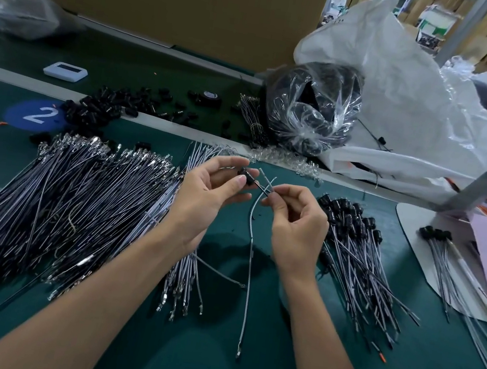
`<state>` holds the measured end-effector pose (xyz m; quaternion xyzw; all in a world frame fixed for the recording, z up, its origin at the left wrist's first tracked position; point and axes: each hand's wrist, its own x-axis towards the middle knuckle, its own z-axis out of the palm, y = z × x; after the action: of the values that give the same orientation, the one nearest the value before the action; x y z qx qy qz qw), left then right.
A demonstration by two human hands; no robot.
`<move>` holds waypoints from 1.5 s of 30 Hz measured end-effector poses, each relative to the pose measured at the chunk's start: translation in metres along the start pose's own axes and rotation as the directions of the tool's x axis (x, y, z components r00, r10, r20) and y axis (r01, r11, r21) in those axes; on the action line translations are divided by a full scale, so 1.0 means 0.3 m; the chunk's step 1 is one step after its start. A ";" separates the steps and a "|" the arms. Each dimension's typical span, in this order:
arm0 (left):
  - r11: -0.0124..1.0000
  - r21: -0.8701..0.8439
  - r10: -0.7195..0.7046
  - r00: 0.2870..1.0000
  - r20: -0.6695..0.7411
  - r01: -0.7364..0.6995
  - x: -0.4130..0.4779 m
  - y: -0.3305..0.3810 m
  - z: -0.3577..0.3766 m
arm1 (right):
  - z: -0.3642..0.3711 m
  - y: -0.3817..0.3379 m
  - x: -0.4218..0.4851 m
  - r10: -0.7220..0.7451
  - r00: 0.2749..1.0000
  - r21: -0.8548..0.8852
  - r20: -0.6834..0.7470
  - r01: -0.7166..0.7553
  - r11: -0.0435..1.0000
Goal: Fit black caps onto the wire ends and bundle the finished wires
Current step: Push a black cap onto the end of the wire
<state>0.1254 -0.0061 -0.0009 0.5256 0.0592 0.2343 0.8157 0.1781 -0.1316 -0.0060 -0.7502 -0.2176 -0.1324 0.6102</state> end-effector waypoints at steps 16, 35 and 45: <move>0.995 -0.098 -0.029 0.998 0.060 0.035 0.000 -0.021 -0.003 | 0.004 0.000 0.010 0.055 0.998 0.066 0.010 -0.056 0.996; 0.988 -0.115 -0.106 0.994 -0.014 0.103 -0.004 -0.024 -0.001 | 0.017 0.000 -0.004 0.011 0.998 0.115 0.066 -0.019 0.993; 0.951 -0.299 -0.124 0.984 -0.128 0.081 -0.003 -0.003 -0.001 | 0.014 0.002 -0.003 0.046 0.999 0.066 0.024 -0.047 0.997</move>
<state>0.1249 -0.0066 -0.0019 0.3771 0.1103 0.2355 0.8889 0.1773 -0.1279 -0.0078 -0.7358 -0.2111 -0.1026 0.6353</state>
